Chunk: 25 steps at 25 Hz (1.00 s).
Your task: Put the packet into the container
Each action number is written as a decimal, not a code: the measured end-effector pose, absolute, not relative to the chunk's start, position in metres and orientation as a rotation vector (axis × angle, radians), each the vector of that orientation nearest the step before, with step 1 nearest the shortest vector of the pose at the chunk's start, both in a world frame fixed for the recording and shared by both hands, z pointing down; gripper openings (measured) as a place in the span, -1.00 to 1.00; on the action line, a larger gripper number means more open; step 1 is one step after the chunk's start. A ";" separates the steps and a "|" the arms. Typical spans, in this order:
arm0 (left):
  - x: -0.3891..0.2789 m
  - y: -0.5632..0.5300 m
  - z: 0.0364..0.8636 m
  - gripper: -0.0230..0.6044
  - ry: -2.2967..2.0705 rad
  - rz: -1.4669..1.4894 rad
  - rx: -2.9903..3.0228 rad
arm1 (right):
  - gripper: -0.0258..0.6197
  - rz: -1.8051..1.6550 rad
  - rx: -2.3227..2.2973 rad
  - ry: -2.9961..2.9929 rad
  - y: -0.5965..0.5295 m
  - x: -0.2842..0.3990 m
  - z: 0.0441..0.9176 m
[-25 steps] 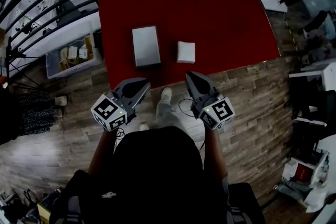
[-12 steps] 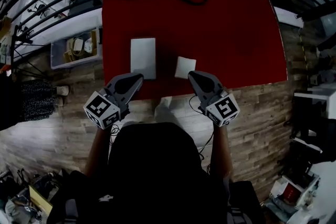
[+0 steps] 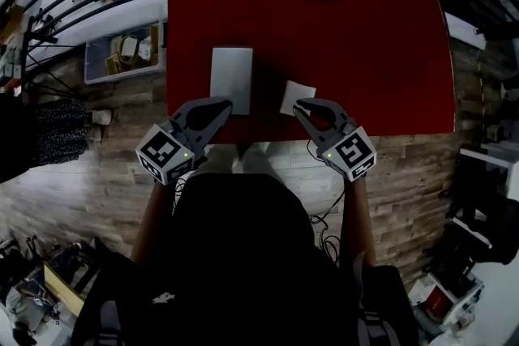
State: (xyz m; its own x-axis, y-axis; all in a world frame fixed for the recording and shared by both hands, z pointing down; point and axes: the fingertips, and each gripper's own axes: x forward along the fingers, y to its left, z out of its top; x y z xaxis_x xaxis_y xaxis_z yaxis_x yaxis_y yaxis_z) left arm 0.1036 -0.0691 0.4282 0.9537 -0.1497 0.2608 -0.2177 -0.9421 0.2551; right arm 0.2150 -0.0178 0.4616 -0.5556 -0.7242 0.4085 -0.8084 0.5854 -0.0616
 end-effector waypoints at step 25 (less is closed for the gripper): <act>0.058 -0.093 0.434 -0.89 -0.303 0.270 2.801 | 0.49 0.432 0.567 -1.849 -0.016 0.239 0.615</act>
State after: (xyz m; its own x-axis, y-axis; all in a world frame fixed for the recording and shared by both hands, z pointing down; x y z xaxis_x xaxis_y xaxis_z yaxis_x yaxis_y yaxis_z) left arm 0.0582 -0.0931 0.4342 0.9598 -0.1778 0.2170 -0.2362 -0.9294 0.2834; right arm 0.2394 -0.0157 0.6146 -0.2849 -0.1740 0.9426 -0.5735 0.8189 -0.0221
